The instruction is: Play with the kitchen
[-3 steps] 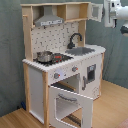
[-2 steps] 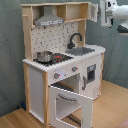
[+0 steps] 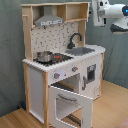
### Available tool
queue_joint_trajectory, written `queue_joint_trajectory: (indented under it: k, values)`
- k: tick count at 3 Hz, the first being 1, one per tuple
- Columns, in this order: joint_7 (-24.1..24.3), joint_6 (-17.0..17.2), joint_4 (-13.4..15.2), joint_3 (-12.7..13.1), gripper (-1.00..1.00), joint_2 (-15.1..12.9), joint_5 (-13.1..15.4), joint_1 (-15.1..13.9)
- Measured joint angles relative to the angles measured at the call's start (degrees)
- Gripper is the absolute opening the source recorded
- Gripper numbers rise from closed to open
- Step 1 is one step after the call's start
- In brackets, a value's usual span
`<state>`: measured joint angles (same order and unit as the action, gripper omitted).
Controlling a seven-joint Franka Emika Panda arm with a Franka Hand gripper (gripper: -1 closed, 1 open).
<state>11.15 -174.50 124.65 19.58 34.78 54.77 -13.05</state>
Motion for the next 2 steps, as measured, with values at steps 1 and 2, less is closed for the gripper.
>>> queue_joint_trajectory:
  k: [1,2]
  values:
    - [-0.02,0.0,-3.18,2.89,-1.0,-3.85,0.01,-1.25]
    - [-0.11,0.11,-6.91,5.0,-1.0,-7.61,0.04,-3.32]
